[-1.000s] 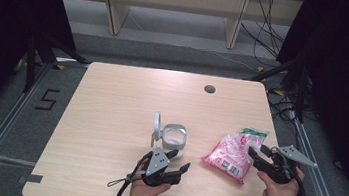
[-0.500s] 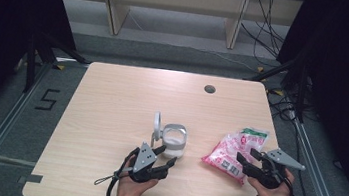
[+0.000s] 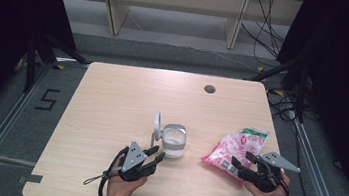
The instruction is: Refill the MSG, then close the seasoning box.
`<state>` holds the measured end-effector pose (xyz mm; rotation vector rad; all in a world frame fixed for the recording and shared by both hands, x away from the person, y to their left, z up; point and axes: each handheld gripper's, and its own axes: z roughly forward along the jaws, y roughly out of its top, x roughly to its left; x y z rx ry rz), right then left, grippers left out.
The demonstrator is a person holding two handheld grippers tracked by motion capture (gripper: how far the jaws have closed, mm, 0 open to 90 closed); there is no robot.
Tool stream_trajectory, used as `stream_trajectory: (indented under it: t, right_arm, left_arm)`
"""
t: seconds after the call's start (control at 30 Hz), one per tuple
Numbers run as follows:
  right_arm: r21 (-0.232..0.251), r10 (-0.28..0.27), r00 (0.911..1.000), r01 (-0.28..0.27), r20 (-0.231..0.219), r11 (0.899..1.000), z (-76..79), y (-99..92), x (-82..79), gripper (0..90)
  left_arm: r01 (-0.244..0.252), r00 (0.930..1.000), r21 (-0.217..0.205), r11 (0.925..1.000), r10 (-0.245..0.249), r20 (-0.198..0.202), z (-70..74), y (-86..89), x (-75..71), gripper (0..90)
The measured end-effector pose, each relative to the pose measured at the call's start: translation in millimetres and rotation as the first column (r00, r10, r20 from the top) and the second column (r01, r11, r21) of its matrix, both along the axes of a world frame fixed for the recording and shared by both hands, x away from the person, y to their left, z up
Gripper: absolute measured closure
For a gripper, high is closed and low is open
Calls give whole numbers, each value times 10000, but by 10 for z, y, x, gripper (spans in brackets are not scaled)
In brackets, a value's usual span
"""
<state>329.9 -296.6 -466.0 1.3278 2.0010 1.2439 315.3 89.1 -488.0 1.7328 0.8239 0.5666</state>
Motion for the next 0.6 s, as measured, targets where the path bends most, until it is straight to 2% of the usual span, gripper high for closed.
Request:
stream_trajectory:
  t: [0.03, 0.1, 0.13, 0.23, 0.27, 0.3, 0.33, 0.37, 0.4, 0.43, 0.5, 0.53, 0.57, 0.6]
  right_arm:
    - [-128, 1, 10000, -1, 19, 9999, -1, 0, -6, 402]
    - [265, -138, 9997, 144, -201, 9995, -6, 45, -32, 402]
    - [283, 111, 9999, -107, -130, 9995, -2, 30, -31, 403]
    - [219, -112, 9991, 120, -402, 9997, 7, 49, -54, 403]
    - [148, -74, 9998, 77, -187, 9999, -6, 49, -40, 402]
    - [172, -168, 9996, 173, -247, 9997, -5, 62, -41, 402]
    - [256, -136, 9996, 143, -255, 9996, -5, 64, -41, 402]
    - [311, 110, 9999, -106, -124, 9995, -3, 50, -31, 402]
    - [731, 155, 9998, -144, -152, 9972, 5, 65, -50, 402]
    - [269, 162, 9998, -160, -95, 9995, 10, 45, -41, 402]
    - [606, 305, 9995, -305, 12, 9977, 14, 59, -56, 402]
    - [331, 166, 9998, -171, 133, 9993, 8, 58, -54, 402]
    - [463, 153, 9999, -153, 9, 9988, 13, 76, -75, 402]
    - [386, 245, 9997, -242, -89, 9990, 29, 65, -91, 402]
  left_arm:
    - [17, 9999, 18, 10000, -17, 134, -2, 19, 9, 719]
    - [-153, 9998, 97, 9998, 151, 143, 2, 39, 5, 757]
    - [-163, 9994, 268, 9995, 155, 299, 8, 56, 13, 775]
    - [-347, 9986, 310, 9989, 334, 408, 4, 77, 26, 813]
    - [-382, 9986, 270, 9989, 371, 383, 2, 84, 30, 818]
    - [-387, 9988, 105, 9992, 384, 303, -3, 84, 33, 824]
    - [-235, 9988, 7, 9997, 235, 423, -1, 100, 47, 832]
    - [-126, 9991, -192, 9997, 133, 393, 9, 114, 52, 839]
    - [-98, 9994, -364, 9993, 110, 330, 17, 121, 56, 842]
    - [-64, 9992, -342, 9994, 78, 397, 23, 128, 67, 846]
    - [-192, 9986, -282, 9994, 205, 488, 33, 149, 86, 854]
    - [-237, 9988, -213, 9995, 246, 426, 45, 159, 82, 858]
    - [-200, 9986, -231, 9995, 211, 477, 54, 169, 90, 859]
    - [-208, 9987, -272, 9994, 221, 461, 60, 176, 94, 860]
